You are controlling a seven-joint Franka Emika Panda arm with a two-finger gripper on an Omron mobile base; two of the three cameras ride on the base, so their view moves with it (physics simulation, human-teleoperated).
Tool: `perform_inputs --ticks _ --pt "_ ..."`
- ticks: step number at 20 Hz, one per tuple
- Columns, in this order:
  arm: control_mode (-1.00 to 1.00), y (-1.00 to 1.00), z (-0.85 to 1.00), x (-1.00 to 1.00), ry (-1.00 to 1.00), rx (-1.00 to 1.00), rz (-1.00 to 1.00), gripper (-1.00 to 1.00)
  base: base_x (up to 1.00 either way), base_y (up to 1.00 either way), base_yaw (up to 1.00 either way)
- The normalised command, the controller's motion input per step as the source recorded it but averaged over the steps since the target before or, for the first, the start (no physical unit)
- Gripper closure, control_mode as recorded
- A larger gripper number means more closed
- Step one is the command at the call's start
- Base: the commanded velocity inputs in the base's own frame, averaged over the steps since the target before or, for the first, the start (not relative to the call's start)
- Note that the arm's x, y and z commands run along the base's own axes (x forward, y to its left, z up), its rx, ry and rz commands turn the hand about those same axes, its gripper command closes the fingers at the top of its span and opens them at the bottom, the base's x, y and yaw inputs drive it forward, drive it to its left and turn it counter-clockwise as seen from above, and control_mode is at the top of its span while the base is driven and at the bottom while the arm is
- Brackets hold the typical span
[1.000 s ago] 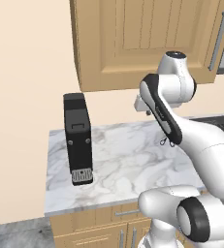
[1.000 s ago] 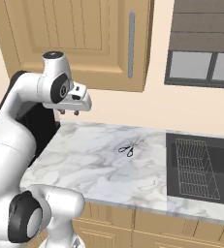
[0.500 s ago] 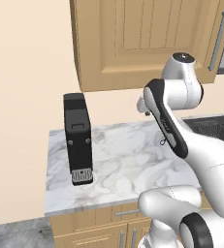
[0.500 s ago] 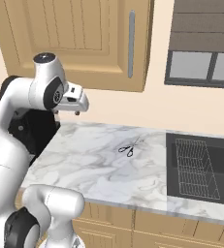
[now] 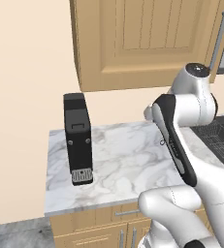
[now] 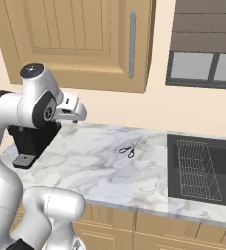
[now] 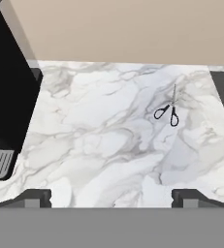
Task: Pick the spray and soap dispenser from the cabinet and place them on the counter.
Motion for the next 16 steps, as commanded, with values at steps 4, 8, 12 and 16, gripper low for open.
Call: perform_inputs --ticks 4,8,12,16 --pt "-1.0 -0.25 0.11 -0.25 -0.05 -0.05 -0.03 -1.0 0.0 0.0 0.0" --pt "-1.0 -0.33 0.13 -0.23 -0.09 -0.02 0.0 -1.0 0.0 0.0 0.0" --pt "-1.0 -0.28 0.22 -0.28 -0.15 0.0 0.01 -1.0 0.0 0.0 0.0" --pt "-1.0 -0.34 0.28 -0.29 -0.1 0.0 0.0 -1.0 0.0 0.0 0.0"
